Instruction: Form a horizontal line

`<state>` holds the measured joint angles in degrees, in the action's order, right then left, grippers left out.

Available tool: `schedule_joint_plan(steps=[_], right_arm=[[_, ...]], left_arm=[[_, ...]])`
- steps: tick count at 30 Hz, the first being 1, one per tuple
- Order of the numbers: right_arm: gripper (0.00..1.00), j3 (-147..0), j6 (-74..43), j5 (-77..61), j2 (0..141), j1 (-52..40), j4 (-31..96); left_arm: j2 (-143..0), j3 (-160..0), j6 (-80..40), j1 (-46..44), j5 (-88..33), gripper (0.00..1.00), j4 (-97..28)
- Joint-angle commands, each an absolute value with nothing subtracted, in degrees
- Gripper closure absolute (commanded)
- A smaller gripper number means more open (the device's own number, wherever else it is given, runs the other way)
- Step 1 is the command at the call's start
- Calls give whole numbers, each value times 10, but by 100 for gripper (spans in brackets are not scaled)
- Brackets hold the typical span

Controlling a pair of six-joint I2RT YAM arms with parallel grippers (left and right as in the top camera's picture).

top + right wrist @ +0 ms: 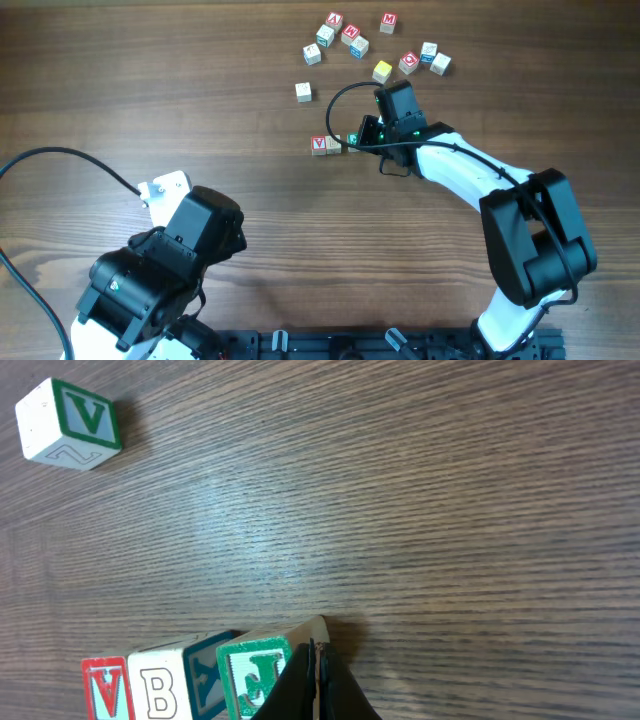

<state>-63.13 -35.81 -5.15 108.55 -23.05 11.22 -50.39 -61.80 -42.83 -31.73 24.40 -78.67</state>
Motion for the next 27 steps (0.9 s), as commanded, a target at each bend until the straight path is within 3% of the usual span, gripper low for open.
schedule_joint_plan(steps=[1, 9, 13, 27], right_arm=[[95, -630, -344, -63, 1094, -230, 109], [96, -630, -392, -34, 1094, -230, 125], [95, -630, -343, -72, 1097, -230, 107], [95, -630, -333, -100, 1101, -230, 107]], left_arm=[[-503, -617, -440, -316, 254, 0, -787], [-503, -617, -440, -316, 254, 0, -787], [-503, -617, -440, -316, 254, 0, -787], [-503, -617, -440, -316, 254, 0, -787]])
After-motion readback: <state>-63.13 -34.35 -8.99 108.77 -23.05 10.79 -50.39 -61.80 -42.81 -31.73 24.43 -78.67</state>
